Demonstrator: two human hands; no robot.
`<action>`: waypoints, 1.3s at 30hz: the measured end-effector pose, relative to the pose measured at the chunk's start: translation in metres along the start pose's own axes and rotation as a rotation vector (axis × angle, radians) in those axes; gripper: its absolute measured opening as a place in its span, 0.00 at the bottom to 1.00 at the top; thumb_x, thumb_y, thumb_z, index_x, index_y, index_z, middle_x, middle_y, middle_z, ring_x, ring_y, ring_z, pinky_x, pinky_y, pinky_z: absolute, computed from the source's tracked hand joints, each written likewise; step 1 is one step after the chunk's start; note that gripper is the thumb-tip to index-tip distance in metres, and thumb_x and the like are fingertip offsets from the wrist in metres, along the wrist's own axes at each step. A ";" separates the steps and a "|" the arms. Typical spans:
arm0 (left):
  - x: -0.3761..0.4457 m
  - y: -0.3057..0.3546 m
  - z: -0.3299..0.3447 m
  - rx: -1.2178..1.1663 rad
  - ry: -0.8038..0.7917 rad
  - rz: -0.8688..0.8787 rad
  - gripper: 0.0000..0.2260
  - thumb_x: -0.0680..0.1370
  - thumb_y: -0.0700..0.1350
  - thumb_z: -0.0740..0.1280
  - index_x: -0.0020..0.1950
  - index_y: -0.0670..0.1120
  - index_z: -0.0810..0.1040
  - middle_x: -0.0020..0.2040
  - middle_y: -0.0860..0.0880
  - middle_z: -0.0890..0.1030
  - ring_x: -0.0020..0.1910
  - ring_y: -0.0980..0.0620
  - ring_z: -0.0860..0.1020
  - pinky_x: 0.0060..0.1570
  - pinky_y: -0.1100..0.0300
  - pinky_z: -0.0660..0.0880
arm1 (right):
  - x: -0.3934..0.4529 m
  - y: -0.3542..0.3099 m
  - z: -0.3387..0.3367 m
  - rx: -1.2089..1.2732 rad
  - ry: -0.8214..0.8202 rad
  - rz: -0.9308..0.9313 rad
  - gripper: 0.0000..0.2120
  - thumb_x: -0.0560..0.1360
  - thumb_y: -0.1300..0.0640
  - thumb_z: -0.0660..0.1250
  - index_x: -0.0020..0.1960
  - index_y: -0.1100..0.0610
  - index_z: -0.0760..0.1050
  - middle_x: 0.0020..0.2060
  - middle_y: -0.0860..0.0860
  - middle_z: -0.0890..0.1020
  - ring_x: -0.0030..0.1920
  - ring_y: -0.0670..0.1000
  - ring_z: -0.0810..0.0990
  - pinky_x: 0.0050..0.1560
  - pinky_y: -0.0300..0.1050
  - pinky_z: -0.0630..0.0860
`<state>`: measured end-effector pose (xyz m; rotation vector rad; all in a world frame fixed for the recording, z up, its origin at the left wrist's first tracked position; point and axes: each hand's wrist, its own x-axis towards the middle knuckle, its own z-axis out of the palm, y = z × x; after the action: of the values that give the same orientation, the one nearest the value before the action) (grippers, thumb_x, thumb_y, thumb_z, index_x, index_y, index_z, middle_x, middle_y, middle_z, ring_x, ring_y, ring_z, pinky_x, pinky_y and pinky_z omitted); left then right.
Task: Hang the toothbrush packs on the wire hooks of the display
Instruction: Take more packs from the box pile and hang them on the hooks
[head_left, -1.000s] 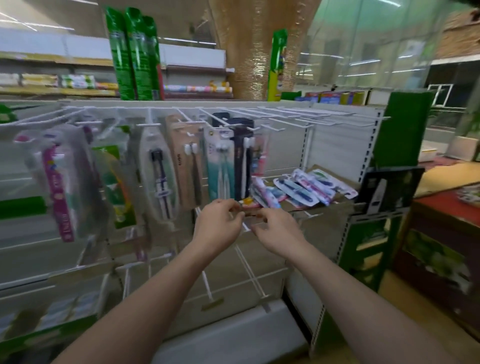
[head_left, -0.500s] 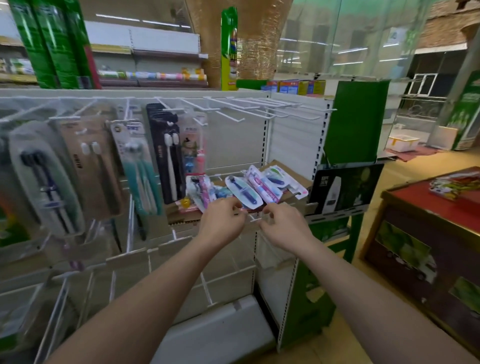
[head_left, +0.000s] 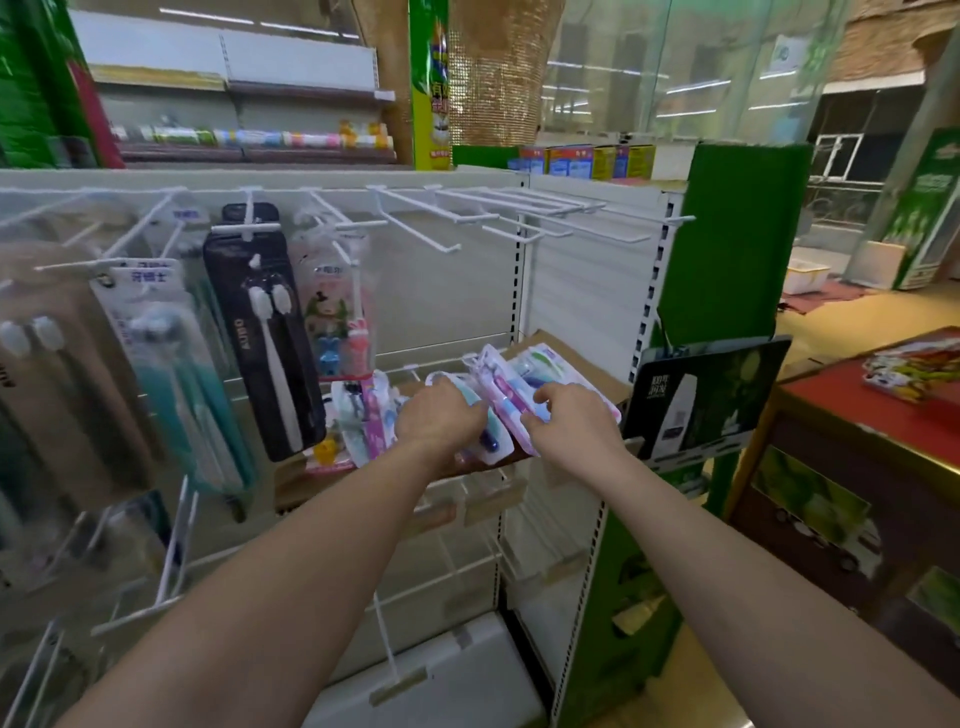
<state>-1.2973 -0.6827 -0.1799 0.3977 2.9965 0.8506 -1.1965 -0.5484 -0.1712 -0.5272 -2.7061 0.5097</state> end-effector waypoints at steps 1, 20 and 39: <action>0.012 0.000 0.004 0.018 -0.031 -0.007 0.31 0.72 0.68 0.59 0.65 0.49 0.79 0.62 0.45 0.83 0.58 0.42 0.82 0.53 0.53 0.76 | 0.012 -0.001 0.003 -0.010 0.008 0.005 0.18 0.78 0.48 0.66 0.65 0.55 0.78 0.60 0.57 0.80 0.60 0.60 0.78 0.56 0.51 0.77; 0.035 0.018 -0.009 -0.098 -0.198 0.019 0.10 0.74 0.51 0.73 0.41 0.48 0.75 0.46 0.44 0.81 0.44 0.44 0.83 0.45 0.49 0.85 | 0.083 -0.001 0.023 0.281 0.014 0.235 0.08 0.72 0.58 0.67 0.41 0.63 0.81 0.30 0.54 0.76 0.33 0.56 0.75 0.27 0.42 0.61; -0.064 0.026 -0.050 -0.851 0.170 -0.024 0.29 0.67 0.44 0.84 0.59 0.50 0.68 0.48 0.52 0.79 0.44 0.54 0.78 0.42 0.55 0.75 | -0.030 -0.018 -0.022 0.856 0.100 0.255 0.03 0.74 0.63 0.69 0.42 0.57 0.79 0.38 0.57 0.83 0.42 0.58 0.84 0.42 0.54 0.80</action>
<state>-1.2330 -0.7026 -0.1282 0.2595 2.4080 2.0711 -1.1671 -0.5701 -0.1518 -0.6080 -2.0447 1.5413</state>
